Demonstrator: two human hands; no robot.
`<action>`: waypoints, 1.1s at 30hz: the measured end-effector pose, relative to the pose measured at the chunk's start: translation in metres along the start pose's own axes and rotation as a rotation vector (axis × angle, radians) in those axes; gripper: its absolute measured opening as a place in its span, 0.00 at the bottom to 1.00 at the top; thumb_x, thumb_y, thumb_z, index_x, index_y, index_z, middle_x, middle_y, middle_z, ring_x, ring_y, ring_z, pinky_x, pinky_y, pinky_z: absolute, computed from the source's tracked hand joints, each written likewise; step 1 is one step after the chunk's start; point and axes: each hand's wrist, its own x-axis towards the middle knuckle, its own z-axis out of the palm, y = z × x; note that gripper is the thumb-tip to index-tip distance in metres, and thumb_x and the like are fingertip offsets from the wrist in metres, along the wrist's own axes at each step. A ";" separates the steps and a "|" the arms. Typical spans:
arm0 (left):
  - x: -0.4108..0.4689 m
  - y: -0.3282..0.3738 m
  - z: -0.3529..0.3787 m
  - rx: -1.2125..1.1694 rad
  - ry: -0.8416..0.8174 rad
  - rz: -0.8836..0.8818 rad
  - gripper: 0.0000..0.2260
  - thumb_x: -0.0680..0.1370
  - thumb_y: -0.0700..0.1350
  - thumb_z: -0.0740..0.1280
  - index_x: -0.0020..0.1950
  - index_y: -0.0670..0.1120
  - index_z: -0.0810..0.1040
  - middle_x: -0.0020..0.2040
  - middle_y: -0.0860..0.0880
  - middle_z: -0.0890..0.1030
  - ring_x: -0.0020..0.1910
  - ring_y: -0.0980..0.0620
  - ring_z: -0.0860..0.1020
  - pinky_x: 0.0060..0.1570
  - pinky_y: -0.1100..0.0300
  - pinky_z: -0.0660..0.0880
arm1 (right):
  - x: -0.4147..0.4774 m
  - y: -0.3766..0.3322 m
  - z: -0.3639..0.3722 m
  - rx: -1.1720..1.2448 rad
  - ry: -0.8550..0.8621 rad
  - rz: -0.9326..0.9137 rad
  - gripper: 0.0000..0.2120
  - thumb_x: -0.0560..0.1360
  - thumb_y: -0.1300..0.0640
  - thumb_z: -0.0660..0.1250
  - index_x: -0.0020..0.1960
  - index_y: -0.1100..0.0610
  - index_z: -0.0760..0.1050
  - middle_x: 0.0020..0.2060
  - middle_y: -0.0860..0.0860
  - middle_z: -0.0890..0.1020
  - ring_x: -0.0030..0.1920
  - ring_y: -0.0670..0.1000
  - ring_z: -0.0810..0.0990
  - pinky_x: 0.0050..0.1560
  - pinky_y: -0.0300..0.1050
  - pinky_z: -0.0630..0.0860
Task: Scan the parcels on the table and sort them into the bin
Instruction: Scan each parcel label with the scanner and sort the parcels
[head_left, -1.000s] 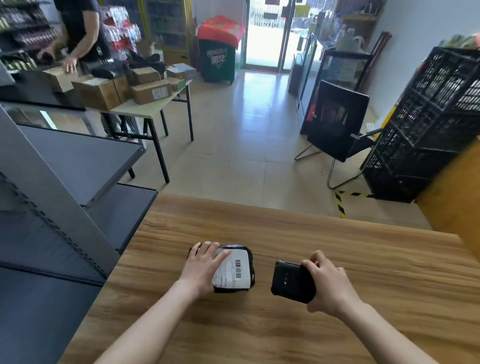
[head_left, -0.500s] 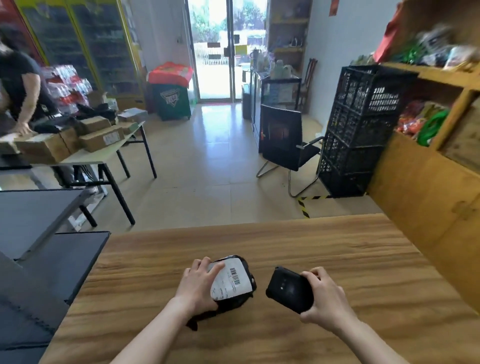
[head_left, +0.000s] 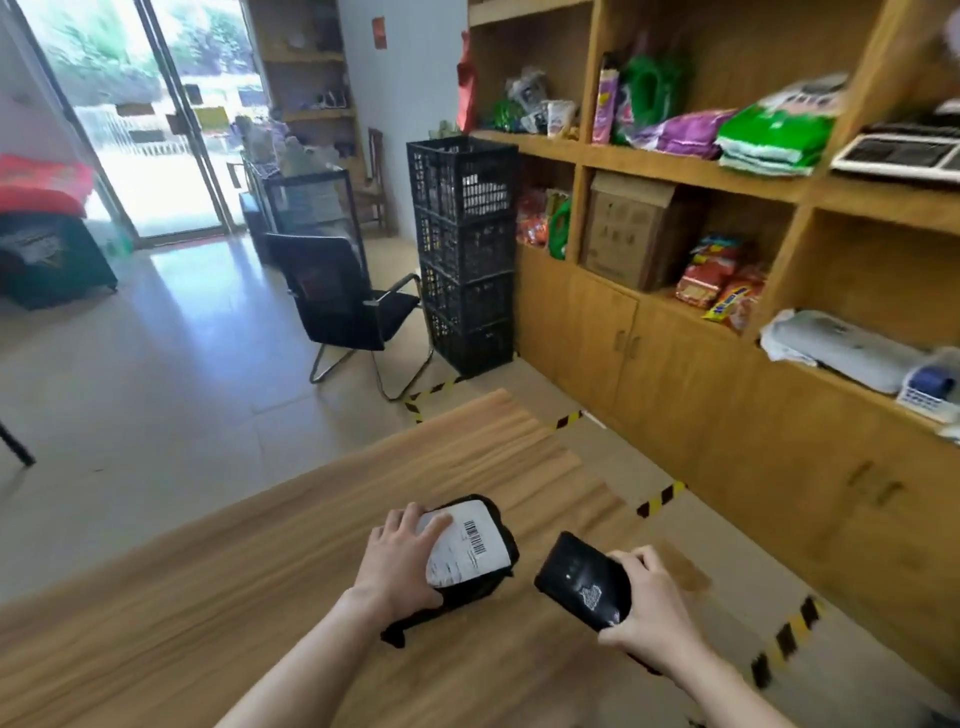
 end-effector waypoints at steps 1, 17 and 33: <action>0.011 0.021 0.000 0.001 -0.004 0.038 0.44 0.64 0.59 0.71 0.76 0.58 0.54 0.71 0.48 0.59 0.69 0.44 0.59 0.67 0.50 0.63 | -0.004 0.019 -0.010 0.035 0.024 0.032 0.40 0.60 0.50 0.78 0.69 0.52 0.66 0.57 0.47 0.64 0.53 0.47 0.73 0.46 0.36 0.73; 0.177 0.358 0.022 0.037 -0.155 0.655 0.43 0.64 0.60 0.70 0.75 0.58 0.54 0.69 0.50 0.60 0.66 0.46 0.61 0.65 0.52 0.65 | -0.073 0.250 -0.122 0.174 0.284 0.631 0.42 0.58 0.46 0.77 0.69 0.46 0.65 0.56 0.43 0.63 0.58 0.46 0.72 0.56 0.45 0.73; 0.305 0.732 0.066 0.085 -0.349 1.177 0.44 0.62 0.59 0.71 0.75 0.58 0.56 0.67 0.51 0.60 0.65 0.48 0.61 0.65 0.53 0.66 | -0.096 0.473 -0.207 0.348 0.550 1.193 0.49 0.51 0.39 0.73 0.70 0.48 0.64 0.59 0.44 0.62 0.61 0.48 0.74 0.58 0.48 0.76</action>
